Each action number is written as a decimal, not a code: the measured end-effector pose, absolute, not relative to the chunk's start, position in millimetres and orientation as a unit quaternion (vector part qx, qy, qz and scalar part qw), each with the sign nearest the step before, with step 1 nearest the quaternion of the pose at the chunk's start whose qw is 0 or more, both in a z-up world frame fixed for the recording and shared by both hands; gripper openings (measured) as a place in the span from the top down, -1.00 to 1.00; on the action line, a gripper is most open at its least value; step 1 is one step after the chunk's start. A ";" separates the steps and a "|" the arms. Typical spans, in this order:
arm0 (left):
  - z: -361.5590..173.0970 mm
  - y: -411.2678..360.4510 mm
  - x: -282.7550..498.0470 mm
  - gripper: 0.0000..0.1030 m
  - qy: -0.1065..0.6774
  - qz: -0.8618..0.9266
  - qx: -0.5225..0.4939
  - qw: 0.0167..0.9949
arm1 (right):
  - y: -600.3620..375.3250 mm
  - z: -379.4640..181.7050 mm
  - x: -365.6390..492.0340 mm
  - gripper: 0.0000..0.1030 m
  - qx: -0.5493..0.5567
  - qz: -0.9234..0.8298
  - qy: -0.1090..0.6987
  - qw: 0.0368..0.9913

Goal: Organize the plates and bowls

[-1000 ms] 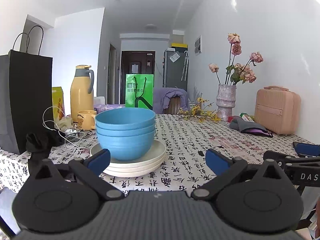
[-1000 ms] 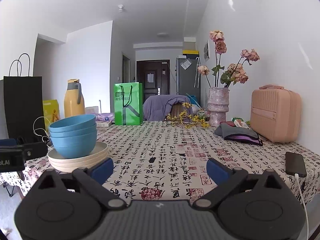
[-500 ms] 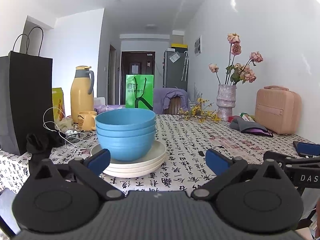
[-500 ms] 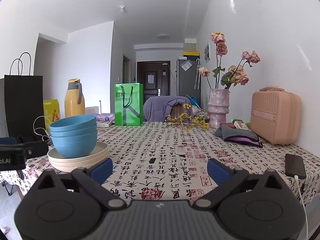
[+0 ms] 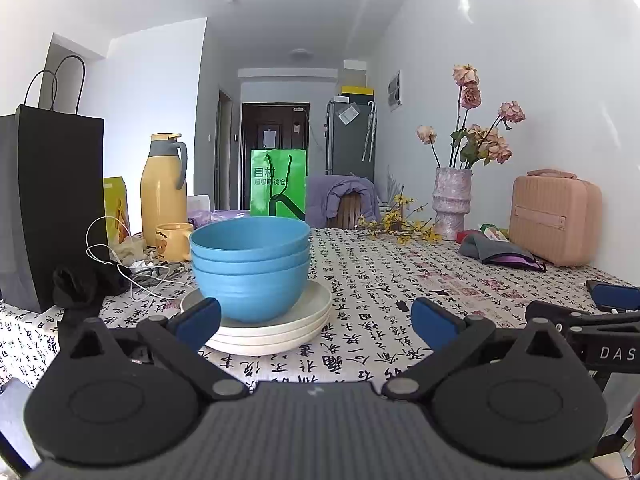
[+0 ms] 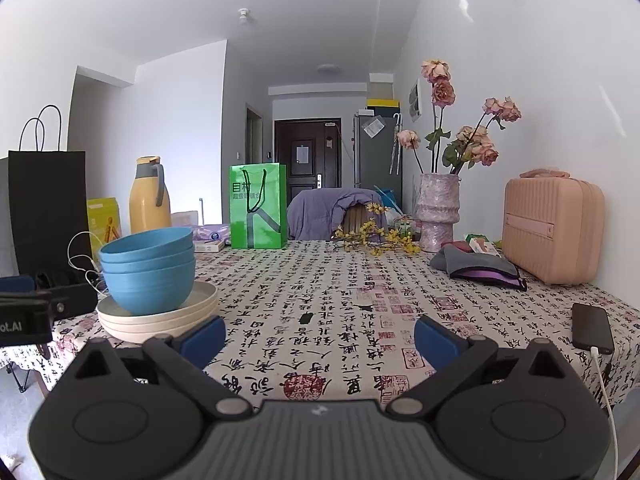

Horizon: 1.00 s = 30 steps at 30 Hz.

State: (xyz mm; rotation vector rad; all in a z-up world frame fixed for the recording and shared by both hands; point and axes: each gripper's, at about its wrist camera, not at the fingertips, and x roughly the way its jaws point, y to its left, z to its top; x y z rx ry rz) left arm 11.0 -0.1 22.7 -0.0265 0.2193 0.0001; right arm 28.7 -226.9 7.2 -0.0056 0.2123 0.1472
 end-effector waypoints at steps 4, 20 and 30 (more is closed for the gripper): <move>22.9 -0.6 10.5 -1.00 0.109 -0.003 -0.012 0.994 | -226.3 6.3 28.5 -0.96 -0.006 0.076 0.105 0.992; 23.8 -2.1 9.1 -1.00 0.111 -0.003 -0.006 0.994 | -224.8 5.7 27.0 -0.96 -0.008 0.078 0.103 0.992; 22.9 -3.5 9.9 -1.00 0.112 -0.005 -0.003 0.994 | -224.9 5.7 27.7 -0.96 -0.008 0.078 0.103 0.992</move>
